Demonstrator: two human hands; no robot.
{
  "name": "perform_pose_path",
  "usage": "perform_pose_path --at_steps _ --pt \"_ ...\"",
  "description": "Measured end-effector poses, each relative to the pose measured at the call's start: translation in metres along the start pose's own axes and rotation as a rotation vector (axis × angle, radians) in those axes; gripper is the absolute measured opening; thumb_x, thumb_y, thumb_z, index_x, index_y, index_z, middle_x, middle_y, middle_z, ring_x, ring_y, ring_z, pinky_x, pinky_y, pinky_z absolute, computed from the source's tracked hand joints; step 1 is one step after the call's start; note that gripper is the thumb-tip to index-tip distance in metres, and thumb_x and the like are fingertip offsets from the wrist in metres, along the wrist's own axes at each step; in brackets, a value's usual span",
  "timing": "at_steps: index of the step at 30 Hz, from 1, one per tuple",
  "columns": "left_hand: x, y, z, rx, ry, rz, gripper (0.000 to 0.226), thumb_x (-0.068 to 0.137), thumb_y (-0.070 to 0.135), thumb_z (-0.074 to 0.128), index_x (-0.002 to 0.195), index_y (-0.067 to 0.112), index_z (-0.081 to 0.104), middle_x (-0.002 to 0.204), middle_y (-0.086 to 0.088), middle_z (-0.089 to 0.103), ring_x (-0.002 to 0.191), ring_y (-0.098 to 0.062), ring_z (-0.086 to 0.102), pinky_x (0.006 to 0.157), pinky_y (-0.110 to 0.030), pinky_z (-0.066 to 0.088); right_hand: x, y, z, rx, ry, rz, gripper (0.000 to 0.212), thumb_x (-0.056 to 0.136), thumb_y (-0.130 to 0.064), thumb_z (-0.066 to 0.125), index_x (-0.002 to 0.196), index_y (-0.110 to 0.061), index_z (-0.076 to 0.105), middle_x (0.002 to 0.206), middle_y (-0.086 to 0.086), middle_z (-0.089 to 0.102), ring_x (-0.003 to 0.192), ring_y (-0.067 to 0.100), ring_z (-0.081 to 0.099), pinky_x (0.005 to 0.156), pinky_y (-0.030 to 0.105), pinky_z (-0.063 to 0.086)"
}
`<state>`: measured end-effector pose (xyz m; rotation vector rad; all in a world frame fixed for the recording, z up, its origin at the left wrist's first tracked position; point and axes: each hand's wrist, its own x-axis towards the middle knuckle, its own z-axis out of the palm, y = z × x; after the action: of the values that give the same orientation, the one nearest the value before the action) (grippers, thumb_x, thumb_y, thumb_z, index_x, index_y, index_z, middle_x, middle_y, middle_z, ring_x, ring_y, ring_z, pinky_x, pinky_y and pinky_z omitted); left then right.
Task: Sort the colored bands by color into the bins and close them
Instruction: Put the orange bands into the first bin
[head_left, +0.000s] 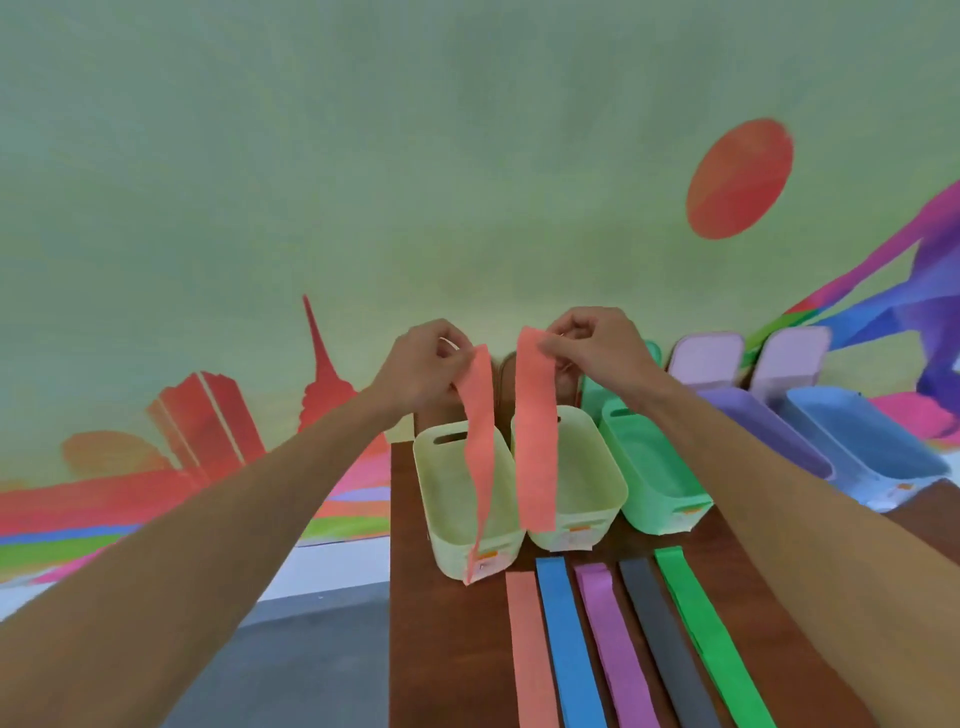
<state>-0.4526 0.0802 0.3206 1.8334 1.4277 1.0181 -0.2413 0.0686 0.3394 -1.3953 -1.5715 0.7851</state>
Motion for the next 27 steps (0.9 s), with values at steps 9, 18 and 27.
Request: perform_pose_path --at_steps 9,18,27 --pt "0.013 -0.005 -0.012 -0.102 0.08 -0.107 0.009 0.091 0.02 0.058 0.082 0.018 0.059 0.078 -0.006 0.066 0.057 -0.014 0.059 0.061 -0.029 0.053 0.028 0.0 0.017 -0.036 -0.016 0.002 0.018 0.083 -0.027 0.072 0.082 -0.009 0.069 0.064 0.01 0.07 0.051 0.017 0.061 0.052 0.025 0.052" --pt "0.024 -0.069 0.044 -0.088 0.092 -0.332 0.01 0.092 0.014 0.059 0.09 0.004 0.06 0.083 -0.01 0.063 0.067 -0.022 0.063 0.059 -0.026 0.057 0.055 0.073 0.045 -0.135 -0.334 0.009 0.02 0.087 -0.032 0.066 0.086 -0.012 0.068 0.071 0.002 0.072 0.054 0.011 0.064 0.045 0.02 0.048" --pt "0.022 -0.127 0.099 -0.004 0.201 -0.589 0.014 0.088 0.009 0.062 0.074 0.013 0.061 0.069 -0.006 0.061 0.05 -0.011 0.056 0.041 -0.016 0.044 0.074 0.157 0.061 -0.142 -0.556 0.098 0.016 0.089 -0.03 0.061 0.086 -0.016 0.068 0.075 0.0 0.071 0.057 0.01 0.063 0.043 0.013 0.042"
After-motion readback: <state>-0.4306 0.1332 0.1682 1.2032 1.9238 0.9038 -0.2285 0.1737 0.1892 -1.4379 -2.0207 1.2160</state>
